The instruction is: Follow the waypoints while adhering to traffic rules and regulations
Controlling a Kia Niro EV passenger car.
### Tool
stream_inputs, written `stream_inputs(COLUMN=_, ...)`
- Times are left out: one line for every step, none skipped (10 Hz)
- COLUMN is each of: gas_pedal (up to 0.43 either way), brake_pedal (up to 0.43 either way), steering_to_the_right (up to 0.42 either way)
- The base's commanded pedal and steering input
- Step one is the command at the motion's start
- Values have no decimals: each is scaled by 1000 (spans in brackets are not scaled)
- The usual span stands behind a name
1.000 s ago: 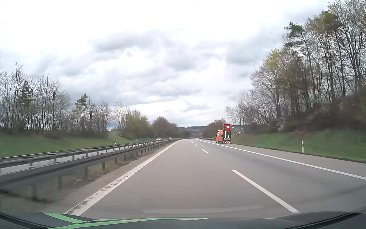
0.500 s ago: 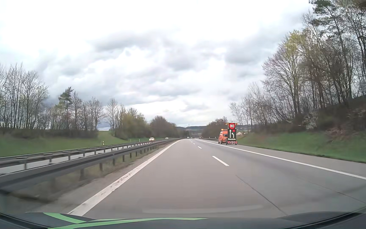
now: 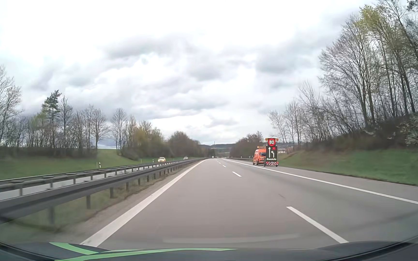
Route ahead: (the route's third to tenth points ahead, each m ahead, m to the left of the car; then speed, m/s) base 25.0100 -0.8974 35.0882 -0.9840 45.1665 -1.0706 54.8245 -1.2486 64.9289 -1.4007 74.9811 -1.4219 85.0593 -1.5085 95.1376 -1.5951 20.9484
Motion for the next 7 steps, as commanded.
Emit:
stream_inputs(gas_pedal=118, brake_pedal=0, steering_to_the_right=0)
stream_inputs(gas_pedal=118, brake_pedal=0, steering_to_the_right=0)
stream_inputs(gas_pedal=118, brake_pedal=0, steering_to_the_right=0)
stream_inputs(gas_pedal=118, brake_pedal=0, steering_to_the_right=0)
stream_inputs(gas_pedal=118, brake_pedal=0, steering_to_the_right=0)
stream_inputs(gas_pedal=110, brake_pedal=0, steering_to_the_right=0)
stream_inputs(gas_pedal=110, brake_pedal=0, steering_to_the_right=0)
